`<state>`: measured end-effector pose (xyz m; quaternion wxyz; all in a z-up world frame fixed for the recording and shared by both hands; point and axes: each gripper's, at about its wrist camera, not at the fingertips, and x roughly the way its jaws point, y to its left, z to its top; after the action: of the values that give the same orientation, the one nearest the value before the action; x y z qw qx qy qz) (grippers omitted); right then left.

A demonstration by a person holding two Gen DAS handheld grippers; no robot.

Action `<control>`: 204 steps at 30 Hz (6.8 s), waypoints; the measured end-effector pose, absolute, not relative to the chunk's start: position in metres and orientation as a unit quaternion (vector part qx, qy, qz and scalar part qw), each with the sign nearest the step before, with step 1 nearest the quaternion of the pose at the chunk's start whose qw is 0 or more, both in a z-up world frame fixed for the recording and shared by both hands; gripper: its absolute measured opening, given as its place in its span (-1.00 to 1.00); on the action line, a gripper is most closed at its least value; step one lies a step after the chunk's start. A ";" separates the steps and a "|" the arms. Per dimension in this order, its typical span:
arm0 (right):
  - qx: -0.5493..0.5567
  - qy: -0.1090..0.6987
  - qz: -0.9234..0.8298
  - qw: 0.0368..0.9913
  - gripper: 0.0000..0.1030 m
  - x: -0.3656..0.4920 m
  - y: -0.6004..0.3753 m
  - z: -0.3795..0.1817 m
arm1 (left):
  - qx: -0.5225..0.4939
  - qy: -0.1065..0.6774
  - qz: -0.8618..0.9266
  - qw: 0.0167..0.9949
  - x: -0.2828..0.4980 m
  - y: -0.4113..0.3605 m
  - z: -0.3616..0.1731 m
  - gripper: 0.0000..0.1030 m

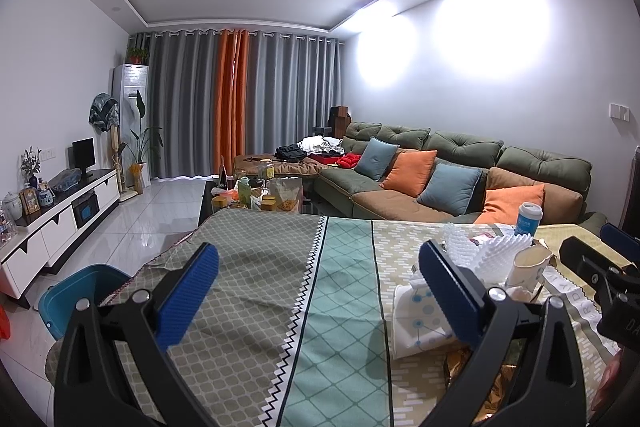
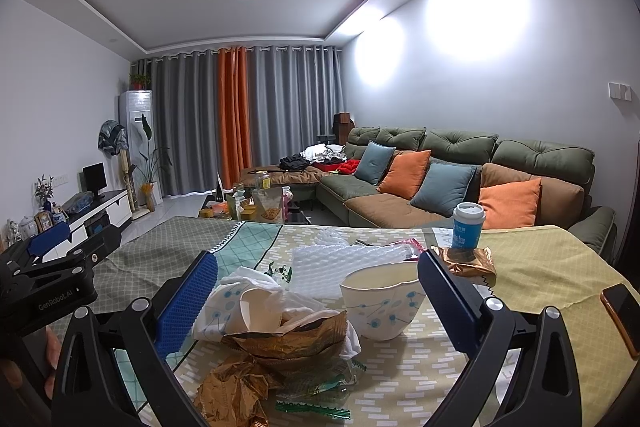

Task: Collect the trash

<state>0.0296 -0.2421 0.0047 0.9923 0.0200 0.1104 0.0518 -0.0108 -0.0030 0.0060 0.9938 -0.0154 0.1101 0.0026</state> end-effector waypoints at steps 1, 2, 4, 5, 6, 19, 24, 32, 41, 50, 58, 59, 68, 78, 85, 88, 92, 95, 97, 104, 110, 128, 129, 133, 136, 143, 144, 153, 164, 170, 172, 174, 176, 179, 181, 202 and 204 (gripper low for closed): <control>0.019 0.110 0.051 0.992 0.93 0.030 -0.242 0.005 | -0.016 0.111 0.001 0.994 -0.011 -0.003 0.006 0.94; 0.019 0.110 0.051 0.992 0.93 0.030 -0.242 0.005 | -0.015 0.111 0.001 0.994 -0.011 -0.003 0.006 0.94; 0.020 0.110 0.052 0.992 0.93 0.030 -0.242 0.005 | -0.016 0.112 0.001 0.994 -0.011 -0.003 0.006 0.94; 0.020 0.110 0.051 0.992 0.93 0.030 -0.242 0.005 | -0.016 0.112 0.000 0.994 -0.011 -0.003 0.006 0.94; 0.020 0.111 0.051 0.992 0.93 0.030 -0.242 0.005 | -0.016 0.112 0.001 0.994 -0.011 -0.003 0.005 0.94; 0.024 0.117 0.056 0.991 0.93 0.032 -0.243 0.002 | -0.014 0.122 -0.005 0.992 -0.007 -0.006 0.000 0.94; 0.028 0.126 0.060 0.990 0.93 0.037 -0.247 -0.001 | -0.016 0.131 -0.009 0.991 -0.001 -0.005 -0.003 0.94; 0.044 0.165 0.073 0.983 0.93 0.047 -0.262 -0.011 | -0.009 0.179 -0.068 0.981 0.010 -0.010 -0.018 0.94; 0.087 0.244 0.145 0.955 0.77 0.063 -0.276 -0.034 | 0.033 0.269 -0.232 0.934 0.008 -0.048 -0.055 0.90; 0.061 0.280 0.192 0.939 0.39 0.075 -0.256 -0.044 | 0.039 0.346 -0.312 0.884 0.015 -0.074 -0.089 0.55; 0.075 0.302 0.215 0.926 -0.32 0.087 -0.258 -0.048 | 0.031 0.368 -0.307 0.877 0.019 -0.067 -0.099 -0.64; 0.076 0.303 0.217 0.925 -0.47 0.087 -0.258 -0.047 | 0.025 0.370 -0.307 0.876 0.020 -0.063 -0.099 -0.71; 0.090 0.287 0.236 0.924 -0.90 0.078 -0.264 -0.032 | 0.003 0.346 -0.306 0.887 0.012 -0.041 -0.085 -0.85; 0.086 0.273 0.203 0.936 0.30 0.091 -0.276 -0.026 | -0.012 0.326 -0.278 0.903 0.005 -0.007 -0.066 -0.87; 0.072 0.303 0.239 0.920 -0.42 0.097 -0.264 -0.038 | -0.027 0.316 -0.241 0.917 0.006 0.021 -0.057 -0.87; 0.072 0.301 0.244 0.919 -0.62 0.092 -0.262 -0.035 | -0.031 0.310 -0.227 0.923 0.006 0.032 -0.052 -0.87; 0.075 0.286 0.255 0.921 -0.83 0.084 -0.259 -0.021 | -0.038 0.300 -0.213 0.929 0.003 0.048 -0.046 -0.87; 0.073 0.273 0.266 0.922 -0.84 0.079 -0.256 -0.008 | -0.043 0.291 -0.204 0.934 0.001 0.060 -0.042 -0.87; 0.071 0.261 0.276 0.922 -0.84 0.076 -0.251 0.001 | -0.048 0.285 -0.198 0.937 -0.001 0.069 -0.038 -0.87; 0.066 0.231 0.326 0.914 -0.84 0.081 -0.213 0.026 | -0.062 0.259 -0.166 0.949 -0.008 0.104 -0.023 -0.87; 0.065 0.239 0.385 0.889 -0.84 0.109 -0.152 0.027 | -0.067 0.244 -0.105 0.962 -0.012 0.149 -0.012 -0.87; 0.030 0.243 0.507 0.827 -0.84 0.165 0.054 0.021 | -0.097 0.249 0.086 0.960 0.003 0.309 -0.013 -0.87; 0.030 0.246 0.508 0.825 -0.84 0.168 0.062 0.019 | -0.097 0.253 0.095 0.958 0.006 0.315 -0.016 -0.87; 0.027 0.266 0.511 0.817 -0.84 0.182 0.094 0.006 | -0.099 0.268 0.113 0.952 0.013 0.331 -0.029 -0.87; 0.022 0.286 0.509 0.811 -0.84 0.190 0.115 -0.005 | -0.109 0.282 0.121 0.945 0.022 0.343 -0.042 -0.86; 0.013 0.355 0.490 0.796 -0.84 0.212 0.161 -0.040 | -0.143 0.321 0.130 0.927 0.041 0.368 -0.075 -0.86; 0.008 0.364 0.487 0.794 -0.84 0.215 0.166 -0.045 | -0.146 0.325 0.131 0.925 0.043 0.371 -0.079 -0.86; -0.011 0.416 0.472 0.777 -0.47 0.219 0.190 -0.064 | -0.179 0.355 0.134 0.908 0.057 0.384 -0.109 -0.50; 0.000 0.353 0.501 0.790 -0.22 0.190 0.129 -0.026 | -0.163 0.271 0.133 0.939 0.026 0.356 -0.054 -0.02; -0.002 0.284 0.497 0.820 0.07 0.156 0.054 0.007 | -0.119 0.216 0.050 0.968 0.005 0.285 -0.010 0.24; 0.001 0.269 0.484 0.833 0.08 0.147 0.023 0.012 | -0.107 0.211 0.014 0.972 0.002 0.258 -0.004 0.27; 0.006 0.263 0.467 0.844 0.08 0.140 -0.004 0.015 | -0.096 0.216 -0.030 0.971 0.003 0.228 -0.005 0.28; 0.012 0.257 0.437 0.862 0.08 0.131 -0.038 0.016 | -0.081 0.224 -0.067 0.969 0.006 0.197 -0.007 0.28; 0.015 0.253 0.392 0.884 0.08 0.119 -0.079 0.015 | -0.071 0.237 -0.125 0.961 0.008 0.155 -0.015 0.28; 0.017 0.255 0.366 0.895 0.08 0.115 -0.104 0.013 | -0.072 0.249 -0.159 0.953 0.015 0.129 -0.021 0.28; 0.103 0.245 0.107 0.958 0.13 0.113 -0.322 -0.005 | -0.048 0.347 -0.266 0.898 0.094 0.004 -0.053 0.28; 0.119 0.254 0.104 0.954 0.15 0.119 -0.334 -0.012 | -0.050 0.356 -0.265 0.895 0.099 0.002 -0.055 0.28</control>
<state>0.1194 -0.3337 -0.0118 0.9541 0.1192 0.2544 0.1039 0.0993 0.0023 -0.0546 0.8946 -0.0502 0.3563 -0.2650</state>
